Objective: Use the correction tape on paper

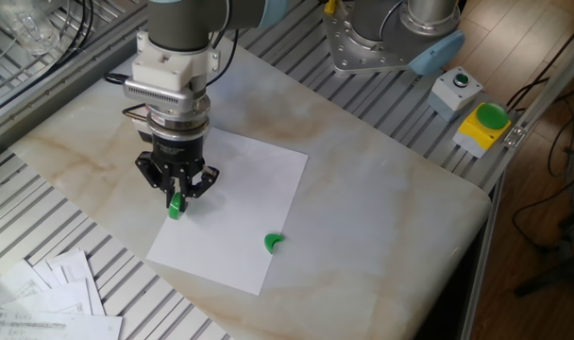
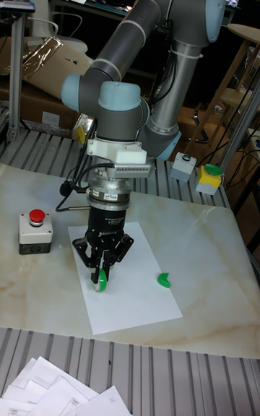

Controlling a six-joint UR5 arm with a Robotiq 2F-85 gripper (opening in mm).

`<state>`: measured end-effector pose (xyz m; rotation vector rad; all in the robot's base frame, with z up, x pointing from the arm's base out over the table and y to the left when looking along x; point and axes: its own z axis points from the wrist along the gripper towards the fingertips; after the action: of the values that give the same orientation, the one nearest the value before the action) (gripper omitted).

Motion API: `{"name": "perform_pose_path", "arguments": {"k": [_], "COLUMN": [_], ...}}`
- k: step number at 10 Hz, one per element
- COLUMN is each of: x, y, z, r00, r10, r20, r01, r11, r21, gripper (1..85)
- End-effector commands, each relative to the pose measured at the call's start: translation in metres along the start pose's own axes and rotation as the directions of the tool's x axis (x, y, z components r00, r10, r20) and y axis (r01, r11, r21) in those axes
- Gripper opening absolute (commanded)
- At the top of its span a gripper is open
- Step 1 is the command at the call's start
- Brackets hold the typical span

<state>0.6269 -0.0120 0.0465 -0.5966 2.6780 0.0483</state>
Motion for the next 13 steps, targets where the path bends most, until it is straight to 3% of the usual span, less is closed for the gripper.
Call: {"name": "perform_pose_path", "arguments": {"k": [1,7,8,11,13], "x": [-0.007,-0.016,-0.013,0.006,0.002], "y": [0.000,0.001,-0.001,-0.008,-0.011], "z": [0.001,0.003,0.001,-0.020,-0.031], "r00": [1.000,1.000,1.000,0.998,0.999], "r10": [0.012,0.010,0.001,-0.006,0.030], "r20": [0.013,0.020,0.006,-0.059,-0.032], "r01": [-0.012,-0.009,-0.001,0.005,-0.030], "r11": [1.000,1.000,1.000,1.000,1.000], "r21": [-0.006,-0.007,-0.006,-0.016,-0.003], "gripper": [1.7,1.7,1.7,1.7,1.7]}}
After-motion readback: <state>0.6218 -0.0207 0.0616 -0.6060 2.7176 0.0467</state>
